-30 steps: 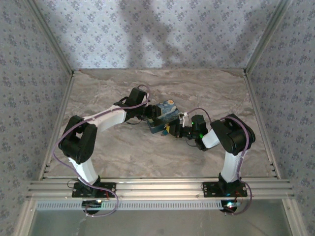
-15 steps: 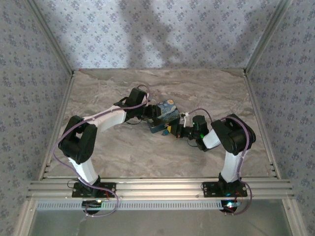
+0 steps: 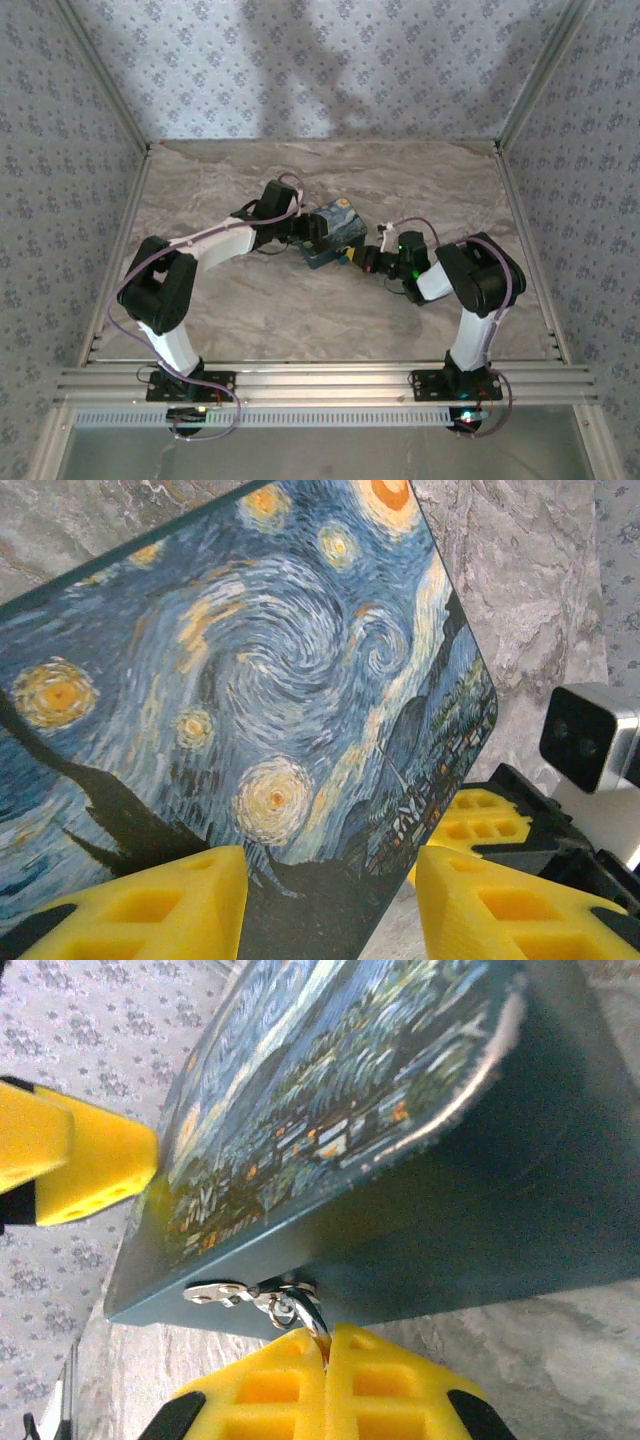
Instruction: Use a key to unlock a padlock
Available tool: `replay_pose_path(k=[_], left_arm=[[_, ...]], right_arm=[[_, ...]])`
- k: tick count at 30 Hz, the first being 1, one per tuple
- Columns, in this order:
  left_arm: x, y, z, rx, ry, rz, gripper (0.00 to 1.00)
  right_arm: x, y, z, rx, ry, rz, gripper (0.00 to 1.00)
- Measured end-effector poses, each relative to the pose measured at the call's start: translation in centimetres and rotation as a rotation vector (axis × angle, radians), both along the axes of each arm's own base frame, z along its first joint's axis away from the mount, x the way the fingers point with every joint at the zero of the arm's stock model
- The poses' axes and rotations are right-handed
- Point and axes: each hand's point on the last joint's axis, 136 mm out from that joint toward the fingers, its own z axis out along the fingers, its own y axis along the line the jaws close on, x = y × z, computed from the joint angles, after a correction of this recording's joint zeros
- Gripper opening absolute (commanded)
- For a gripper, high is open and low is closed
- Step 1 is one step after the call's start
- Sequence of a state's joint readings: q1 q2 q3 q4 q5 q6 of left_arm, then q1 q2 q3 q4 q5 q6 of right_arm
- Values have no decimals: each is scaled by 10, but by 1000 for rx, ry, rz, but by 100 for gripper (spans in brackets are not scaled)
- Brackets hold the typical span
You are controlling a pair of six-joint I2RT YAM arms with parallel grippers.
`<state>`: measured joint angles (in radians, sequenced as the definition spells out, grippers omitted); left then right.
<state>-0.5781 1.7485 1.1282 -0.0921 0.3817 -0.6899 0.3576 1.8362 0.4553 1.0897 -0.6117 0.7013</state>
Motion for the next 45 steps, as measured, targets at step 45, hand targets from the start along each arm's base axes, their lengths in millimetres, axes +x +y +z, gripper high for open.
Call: replay_pose_path(k=[45], left_arm=[[-17,117,107,30,-336,182,79]], right_arm=[[-150,-20,40,-541,242,211,2]])
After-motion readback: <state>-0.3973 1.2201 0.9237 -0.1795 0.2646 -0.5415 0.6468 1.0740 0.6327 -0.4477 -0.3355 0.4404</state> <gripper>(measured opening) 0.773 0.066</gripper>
